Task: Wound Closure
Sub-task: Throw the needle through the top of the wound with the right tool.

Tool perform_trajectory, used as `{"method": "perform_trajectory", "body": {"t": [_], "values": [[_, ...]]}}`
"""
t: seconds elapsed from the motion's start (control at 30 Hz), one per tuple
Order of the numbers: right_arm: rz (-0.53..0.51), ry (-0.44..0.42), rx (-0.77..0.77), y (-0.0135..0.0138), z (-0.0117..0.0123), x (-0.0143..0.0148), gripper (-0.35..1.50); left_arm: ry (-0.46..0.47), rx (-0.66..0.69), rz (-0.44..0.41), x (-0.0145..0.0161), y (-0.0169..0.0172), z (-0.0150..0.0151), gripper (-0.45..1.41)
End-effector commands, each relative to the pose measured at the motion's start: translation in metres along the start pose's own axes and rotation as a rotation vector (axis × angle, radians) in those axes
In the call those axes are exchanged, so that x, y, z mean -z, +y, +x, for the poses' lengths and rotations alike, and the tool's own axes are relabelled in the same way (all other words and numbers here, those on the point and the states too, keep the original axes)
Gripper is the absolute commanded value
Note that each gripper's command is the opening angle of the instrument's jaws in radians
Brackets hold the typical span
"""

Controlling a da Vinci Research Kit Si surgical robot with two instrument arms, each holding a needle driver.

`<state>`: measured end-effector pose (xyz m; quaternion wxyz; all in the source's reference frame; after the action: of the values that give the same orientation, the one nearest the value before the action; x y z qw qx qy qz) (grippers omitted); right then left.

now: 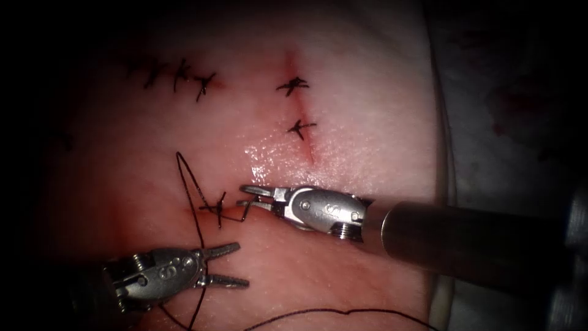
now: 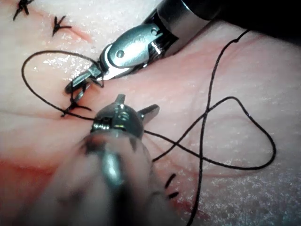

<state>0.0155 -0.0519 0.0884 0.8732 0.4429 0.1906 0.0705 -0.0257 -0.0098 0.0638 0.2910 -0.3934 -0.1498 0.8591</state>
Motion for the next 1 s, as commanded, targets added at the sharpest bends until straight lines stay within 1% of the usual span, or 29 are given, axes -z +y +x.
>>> {"method": "perform_trajectory", "body": {"t": [0.03,0.07,0.17,0.2,0.23,0.27,0.3,0.33,0.37,0.43,0.47,0.5,0.53,0.6,0.63,0.73,0.83,0.87,0.93,1.0], "values": [[-0.005,0.010,0.004,0.0003,0.0007,-0.0007,-0.35,0.001,-0.001,-0.001,-0.0008,-0.0001,-0.0001,0.22],[-0.015,0.019,0.002,0.0004,0.0009,-0.0007,-0.35,0.001,-0.001,-0.001,-0.0008,-0.0001,-0.0001,0.22],[-0.089,0.088,-0.030,0.0008,0.0021,0.0001,-0.35,0.001,-0.007,-0.001,-0.0008,-0.0001,-0.0001,0.22],[-0.089,0.088,-0.030,0.0008,0.0021,0.0001,-0.35,0.001,-0.007,-0.001,-0.0008,-0.0001,-0.0001,0.22],[-0.163,0.179,-0.065,0.0010,0.0037,0.0019,-0.35,0.001,-0.007,-0.001,-0.0009,-0.0001,-0.0001,0.22],[-0.204,0.234,-0.085,0.0010,0.0044,0.0027,-0.35,0.001,-0.007,-0.001,-0.0009,-0.0001,-0.0001,0.22],[-0.227,0.269,-0.109,0.0010,0.0050,0.0034,-0.18,0.001,-0.006,0.000,-0.0009,-0.0001,0.0000,0.22],[-0.227,0.269,-0.109,0.0010,0.0050,0.0034,-0.18,0.001,-0.006,0.000,-0.0009,-0.0001,0.0000,0.22],[-0.257,0.326,-0.118,0.0010,0.0062,0.0051,0.16,-0.001,-0.011,0.002,-0.0009,-0.0001,0.0001,0.22],[-0.313,0.404,-0.141,0.0010,0.0078,0.0073,0.58,-0.005,-0.014,0.013,-0.0008,-0.0003,0.0003,0.22],[-0.351,0.450,-0.147,0.0010,0.0088,0.0087,0.84,-0.008,-0.018,0.018,-0.0008,-0.0003,0.0004,0.22],[-0.396,0.523,-0.155,0.0010,0.0101,0.0110,1.01,-0.015,-0.021,0.027,-0.0008,-0.0005,0.0006,0.22],[-0.396,0.523,-0.155,0.0010,0.0101,0.0110,1.01,-0.015,-0.021,0.027,-0.0008,-0.0005,0.0006,0.22],[-0.454,0.613,-0.145,0.0009,0.0114,0.0137,1.08,-0.014,-0.028,0.036,-0.0009,-0.0006,0.0008,0.22],[-0.482,0.643,-0.142,0.0009,0.0120,0.0148,1.11,-0.012,-0.033,0.038,-0.0010,-0.0006,0.0009,0.22],[-0.568,0.712,-0.131,0.0005,0.0134,0.0177,1.35,-0.010,-0.035,0.044,-0.0014,-0.0006,0.0011,0.22],[-0.609,0.746,-0.097,-0.0007,0.0147,0.0203,1.37,-0.012,-0.049,0.051,-0.0020,-0.0005,0.0014,0.22],[-0.609,0.746,-0.097,-0.0007,0.0147,0.0203,1.37,-0.012,-0.049,0.051,-0.0020,-0.0005,0.0014,0.22],[-0.616,0.765,-0.062,-0.0018,0.0154,0.0219,1.37,-0.014,-0.053,0.058,-0.0024,-0.0002,0.0015,0.22],[-0.618,0.760,-0.038,-0.0021,0.0155,0.0224,1.35,-0.014,-0.053,0.060,-0.0025,-0.0001,0.0015,0.22]]}}
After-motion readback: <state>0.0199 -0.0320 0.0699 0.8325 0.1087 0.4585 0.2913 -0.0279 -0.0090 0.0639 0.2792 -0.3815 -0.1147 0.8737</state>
